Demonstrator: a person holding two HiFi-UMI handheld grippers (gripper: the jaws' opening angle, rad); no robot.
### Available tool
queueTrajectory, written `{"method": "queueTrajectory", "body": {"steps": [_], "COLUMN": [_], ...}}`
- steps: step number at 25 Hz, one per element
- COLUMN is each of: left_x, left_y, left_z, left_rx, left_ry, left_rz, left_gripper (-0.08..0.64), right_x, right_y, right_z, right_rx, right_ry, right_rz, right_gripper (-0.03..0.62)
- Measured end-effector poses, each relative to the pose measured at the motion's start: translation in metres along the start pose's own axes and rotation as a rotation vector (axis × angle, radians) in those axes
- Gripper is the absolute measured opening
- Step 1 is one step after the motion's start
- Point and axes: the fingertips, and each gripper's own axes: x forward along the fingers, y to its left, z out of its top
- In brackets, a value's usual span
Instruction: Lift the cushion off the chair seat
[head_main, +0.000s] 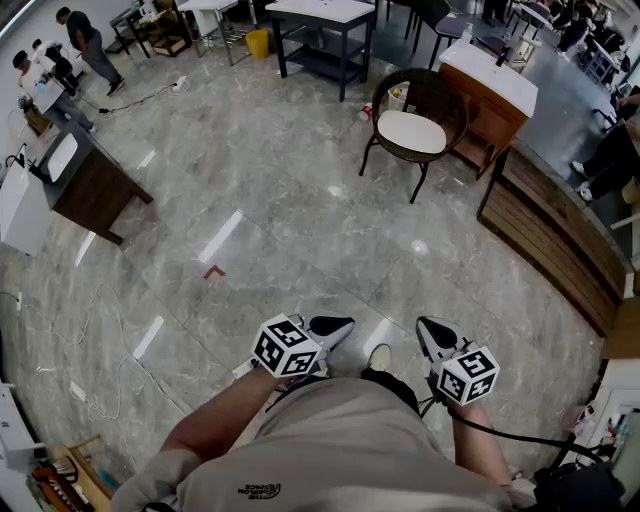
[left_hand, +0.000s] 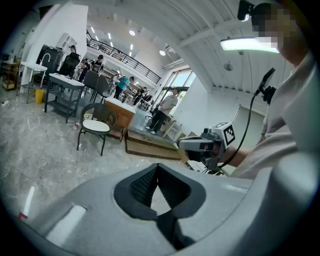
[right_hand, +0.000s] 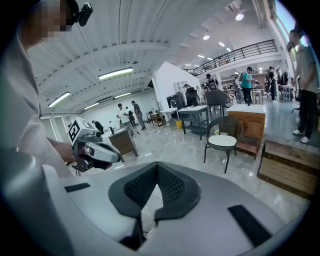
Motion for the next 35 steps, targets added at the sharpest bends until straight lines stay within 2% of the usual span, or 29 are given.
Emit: {"method": "queueTrajectory", "body": {"steps": [10,16,21,25,30,35], "left_x": [0.101,0.154,0.187,0.205,0.223,0.255], "left_y": [-0.029,-0.03,-0.017,-0.003,0.025,0.072], "left_z": [0.067,0.093,0.111,0.127,0.146,0.18], "left_rx": [0.023,0.032,0.016,0.006,-0.006,0.011], "left_ry": [-0.031,-0.011,-0.009,-0.01,-0.022,-0.022], "left_rz": [0.032,0.054,0.109,0.133,0.134,0.085], "left_gripper": [0.008,0.008,0.008,0.008,0.009,0.009], "right_x": [-0.037,-0.05,-0.053,-0.042,-0.017,0.02], "right_y": [-0.1,-0.159,-0.203,-0.228,-0.253,-0.295], "right_z": [0.033,0.034,0.034,0.043,0.056,0.083], "right_rx": [-0.032,0.008,0.008,-0.01,0.025,0.017], "right_ry": [-0.049,-0.063,-0.074,-0.072,-0.089,-0.074], "right_rz": [0.029,0.042,0.077,0.087,0.074,0.02], "right_gripper": [0.012,0.014,0.018,0.112,0.117,0.115]}}
